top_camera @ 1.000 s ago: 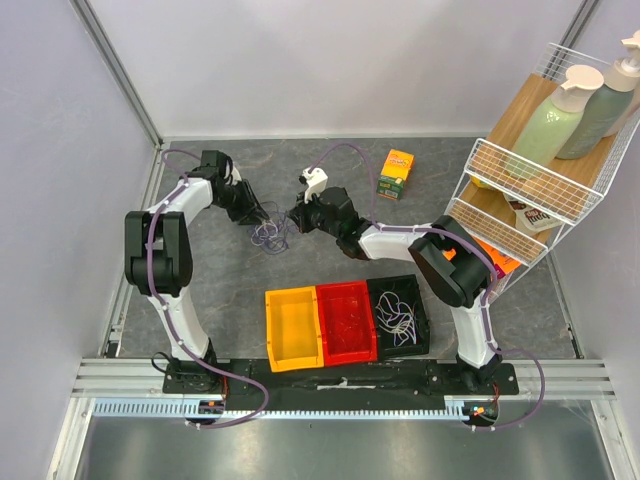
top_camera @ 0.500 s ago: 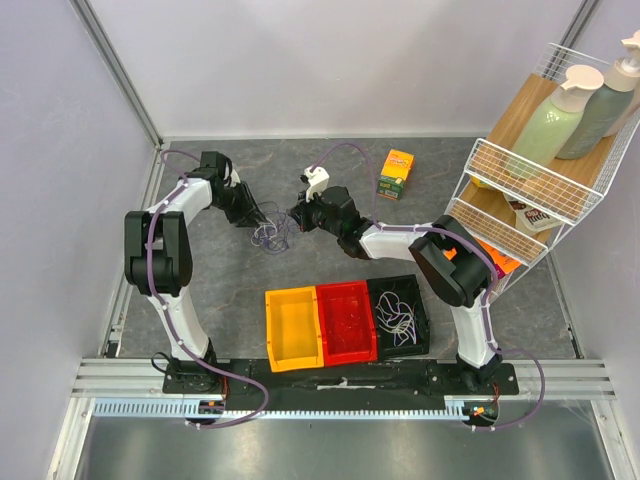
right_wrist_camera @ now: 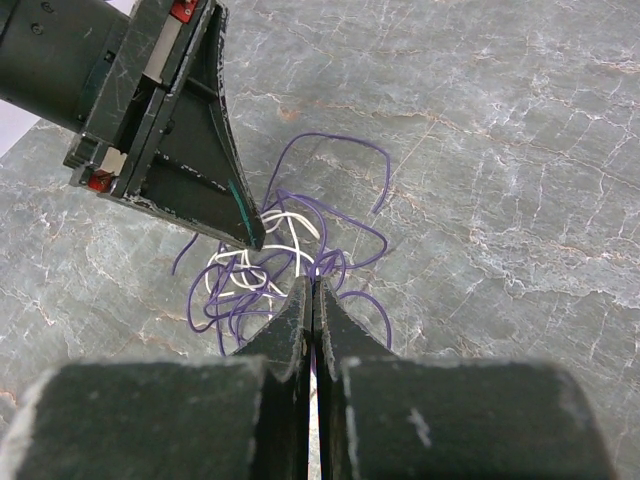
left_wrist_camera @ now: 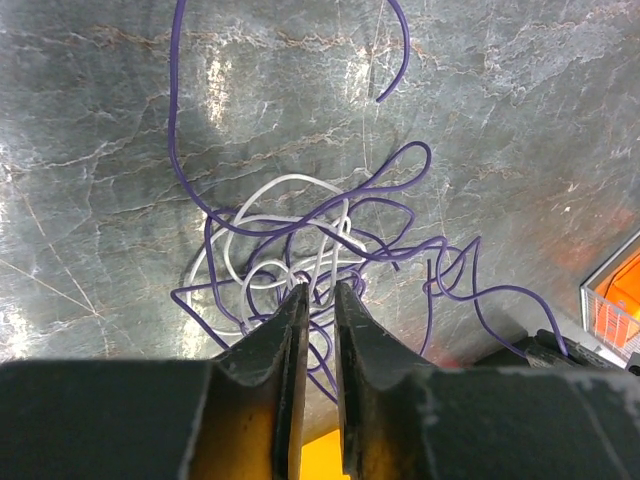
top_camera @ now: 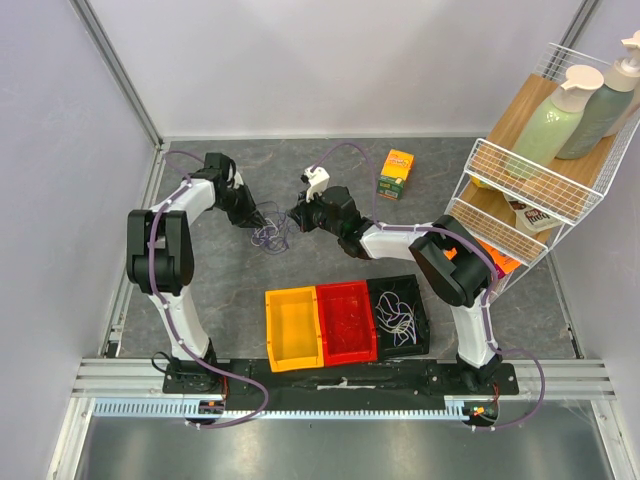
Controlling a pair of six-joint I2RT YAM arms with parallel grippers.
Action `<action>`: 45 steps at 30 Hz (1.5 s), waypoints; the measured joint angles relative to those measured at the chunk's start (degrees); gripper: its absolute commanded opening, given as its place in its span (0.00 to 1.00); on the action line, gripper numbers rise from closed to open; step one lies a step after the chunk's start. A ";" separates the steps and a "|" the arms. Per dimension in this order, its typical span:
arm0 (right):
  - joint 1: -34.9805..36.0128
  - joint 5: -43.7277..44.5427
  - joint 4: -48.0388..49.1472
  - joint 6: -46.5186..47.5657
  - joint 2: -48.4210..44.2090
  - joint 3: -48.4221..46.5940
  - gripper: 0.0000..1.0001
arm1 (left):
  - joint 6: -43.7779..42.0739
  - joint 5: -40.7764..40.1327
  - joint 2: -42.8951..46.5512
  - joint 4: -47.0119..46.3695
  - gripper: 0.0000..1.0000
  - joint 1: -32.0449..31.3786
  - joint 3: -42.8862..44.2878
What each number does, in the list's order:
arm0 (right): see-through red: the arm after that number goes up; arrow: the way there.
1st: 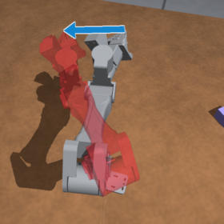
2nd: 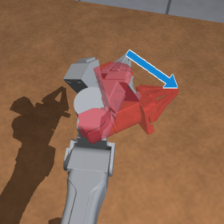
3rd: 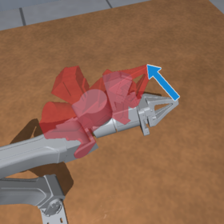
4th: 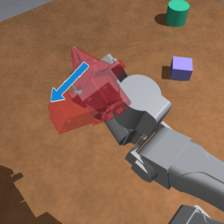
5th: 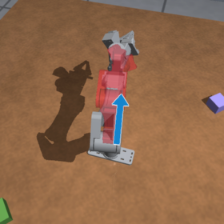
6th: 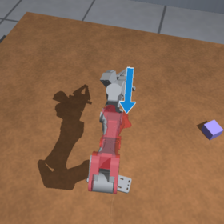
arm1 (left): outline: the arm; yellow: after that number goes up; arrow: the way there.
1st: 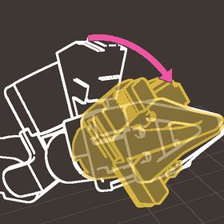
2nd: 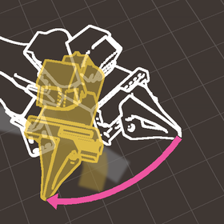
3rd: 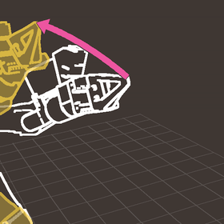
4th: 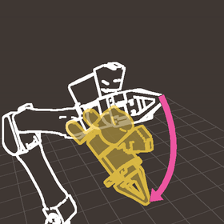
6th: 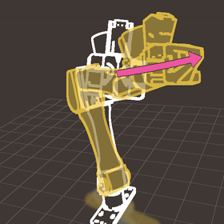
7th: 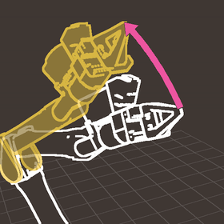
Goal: Untangle the cables
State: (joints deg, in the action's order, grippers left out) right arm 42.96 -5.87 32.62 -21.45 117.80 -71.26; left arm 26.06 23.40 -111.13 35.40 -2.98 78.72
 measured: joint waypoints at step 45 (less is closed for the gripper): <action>-4.37 27.36 -14.58 -5.57 1.22 -2.23 0.00 | 5.60 -28.61 59.43 10.86 0.02 -1.03 32.70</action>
State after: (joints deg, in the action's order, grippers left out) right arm 38.59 21.50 18.04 -27.03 119.02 -73.49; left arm 31.66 -5.21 -51.70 46.26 -4.01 111.42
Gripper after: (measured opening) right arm 0.009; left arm 0.023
